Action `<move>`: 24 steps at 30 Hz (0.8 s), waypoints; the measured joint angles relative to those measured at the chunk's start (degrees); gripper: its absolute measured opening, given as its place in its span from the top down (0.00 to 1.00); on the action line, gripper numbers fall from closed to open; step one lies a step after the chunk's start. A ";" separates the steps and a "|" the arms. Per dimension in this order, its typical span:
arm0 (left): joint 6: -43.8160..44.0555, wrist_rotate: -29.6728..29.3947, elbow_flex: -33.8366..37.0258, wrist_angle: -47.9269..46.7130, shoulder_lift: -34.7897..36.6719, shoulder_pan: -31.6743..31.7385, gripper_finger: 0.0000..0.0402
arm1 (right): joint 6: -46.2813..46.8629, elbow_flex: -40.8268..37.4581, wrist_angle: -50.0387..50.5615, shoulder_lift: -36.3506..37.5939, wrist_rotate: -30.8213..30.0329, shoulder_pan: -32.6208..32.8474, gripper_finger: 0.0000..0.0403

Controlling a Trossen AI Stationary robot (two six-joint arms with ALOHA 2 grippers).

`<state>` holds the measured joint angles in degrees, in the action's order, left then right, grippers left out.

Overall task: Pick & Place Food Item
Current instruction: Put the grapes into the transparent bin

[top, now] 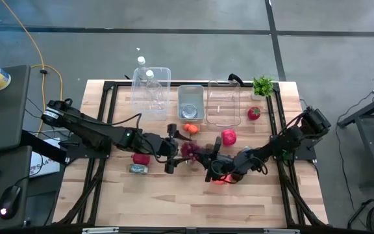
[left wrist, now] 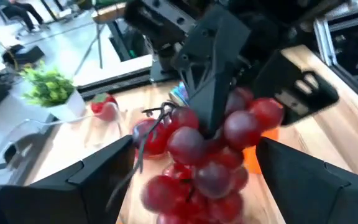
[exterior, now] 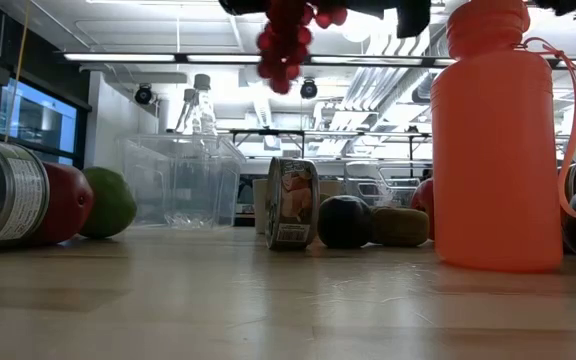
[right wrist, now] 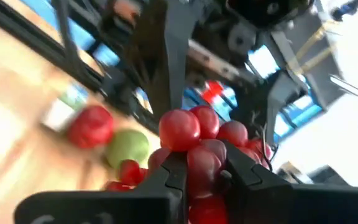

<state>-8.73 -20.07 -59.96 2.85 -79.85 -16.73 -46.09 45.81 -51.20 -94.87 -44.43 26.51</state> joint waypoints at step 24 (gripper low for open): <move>4.72 0.06 0.04 -10.72 1.61 -0.89 0.19 | 9.71 5.65 12.21 6.45 -39.43 -3.82 0.92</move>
<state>-4.01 -20.01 -59.92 -7.87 -78.24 -17.62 -36.38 51.46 -38.99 -88.42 -83.86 22.69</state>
